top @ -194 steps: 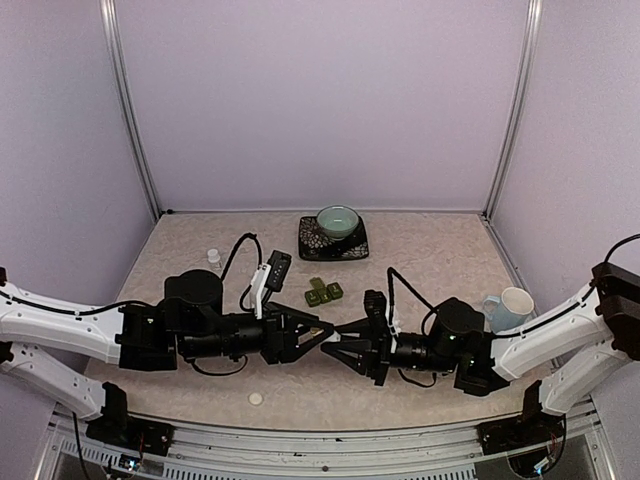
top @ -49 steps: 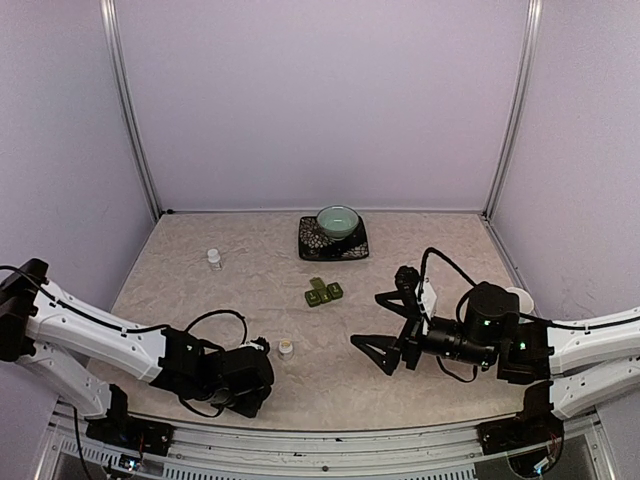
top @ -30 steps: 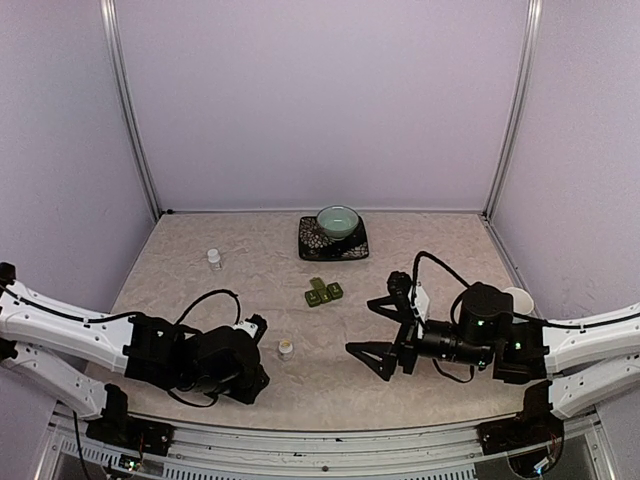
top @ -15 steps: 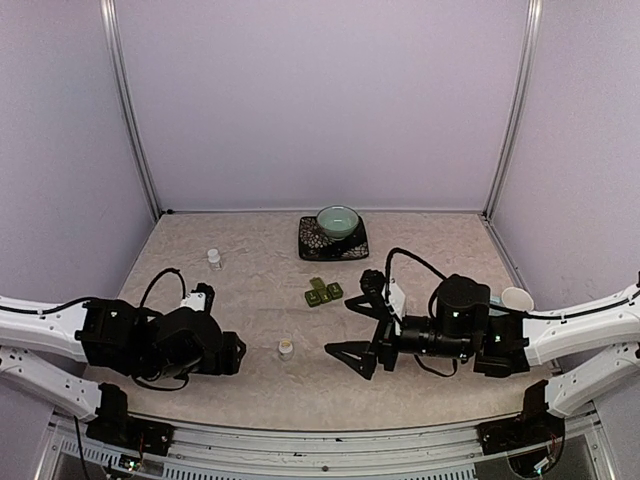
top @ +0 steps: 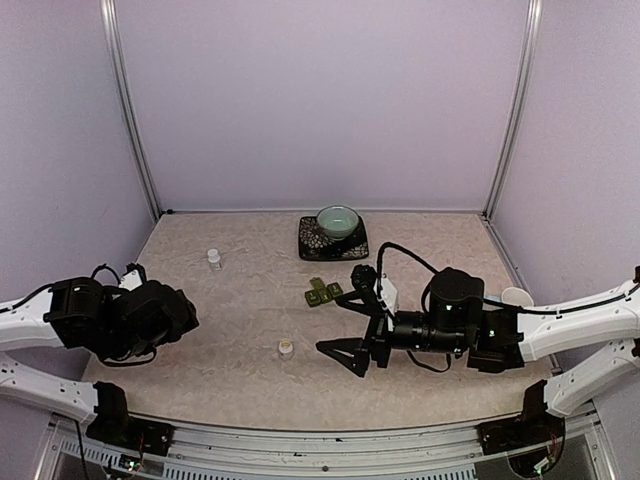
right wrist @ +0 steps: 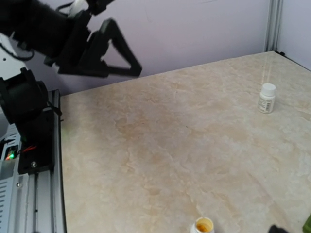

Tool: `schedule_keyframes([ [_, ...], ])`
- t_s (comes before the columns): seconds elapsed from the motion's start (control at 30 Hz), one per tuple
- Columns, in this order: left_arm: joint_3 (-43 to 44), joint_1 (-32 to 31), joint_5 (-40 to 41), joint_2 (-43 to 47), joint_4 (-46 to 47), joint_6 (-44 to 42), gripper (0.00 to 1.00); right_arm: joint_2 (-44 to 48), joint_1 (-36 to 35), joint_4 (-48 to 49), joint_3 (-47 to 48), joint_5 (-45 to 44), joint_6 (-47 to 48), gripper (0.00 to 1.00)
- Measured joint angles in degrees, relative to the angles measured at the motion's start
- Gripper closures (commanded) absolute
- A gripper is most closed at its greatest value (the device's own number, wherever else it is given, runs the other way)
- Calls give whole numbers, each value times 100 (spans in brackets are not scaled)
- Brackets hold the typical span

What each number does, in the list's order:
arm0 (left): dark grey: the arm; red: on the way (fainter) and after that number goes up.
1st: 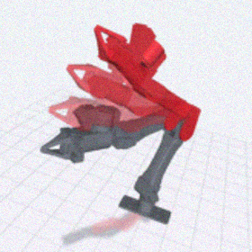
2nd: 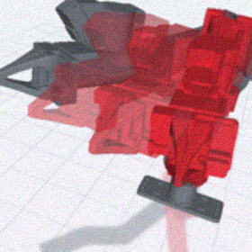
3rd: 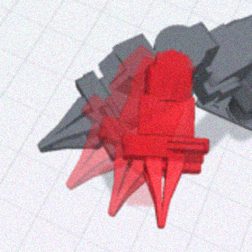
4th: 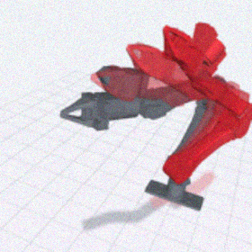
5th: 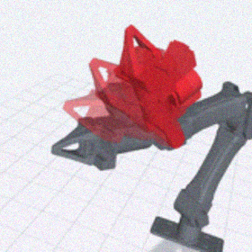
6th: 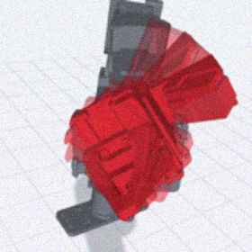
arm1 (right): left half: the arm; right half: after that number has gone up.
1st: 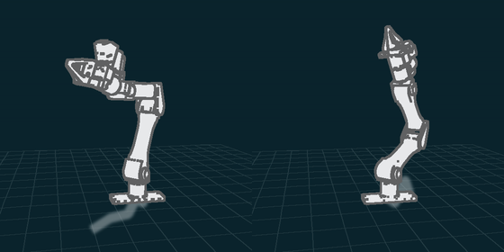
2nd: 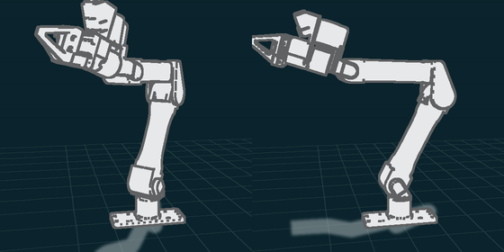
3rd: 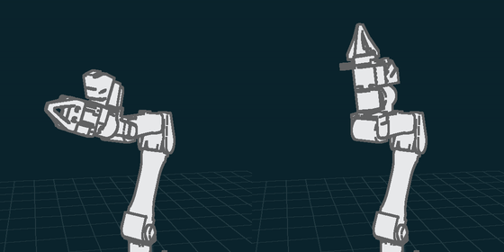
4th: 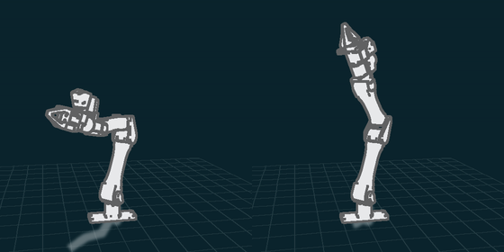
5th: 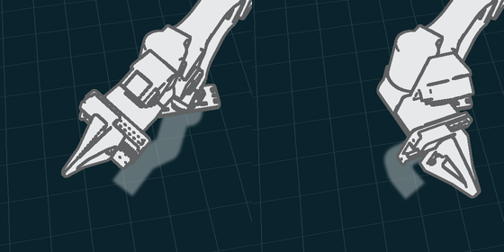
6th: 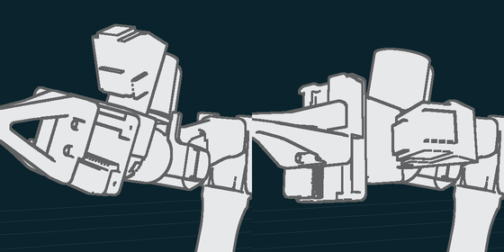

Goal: Sort the pills into containers
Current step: Place the lid of the pill bottle at the corner of the board.

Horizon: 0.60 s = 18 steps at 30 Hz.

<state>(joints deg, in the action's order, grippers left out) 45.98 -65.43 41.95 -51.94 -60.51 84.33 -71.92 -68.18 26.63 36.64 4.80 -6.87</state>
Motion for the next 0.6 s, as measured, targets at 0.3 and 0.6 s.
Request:
schedule_keyframes([
  [0.3,122,601,319,-131,-247,376,1,-22,0,-26,24,46,0,0],
  [0.6,133,2549,184,-234,-358,535,1,-153,0,-79,111,101,-2,0],
])
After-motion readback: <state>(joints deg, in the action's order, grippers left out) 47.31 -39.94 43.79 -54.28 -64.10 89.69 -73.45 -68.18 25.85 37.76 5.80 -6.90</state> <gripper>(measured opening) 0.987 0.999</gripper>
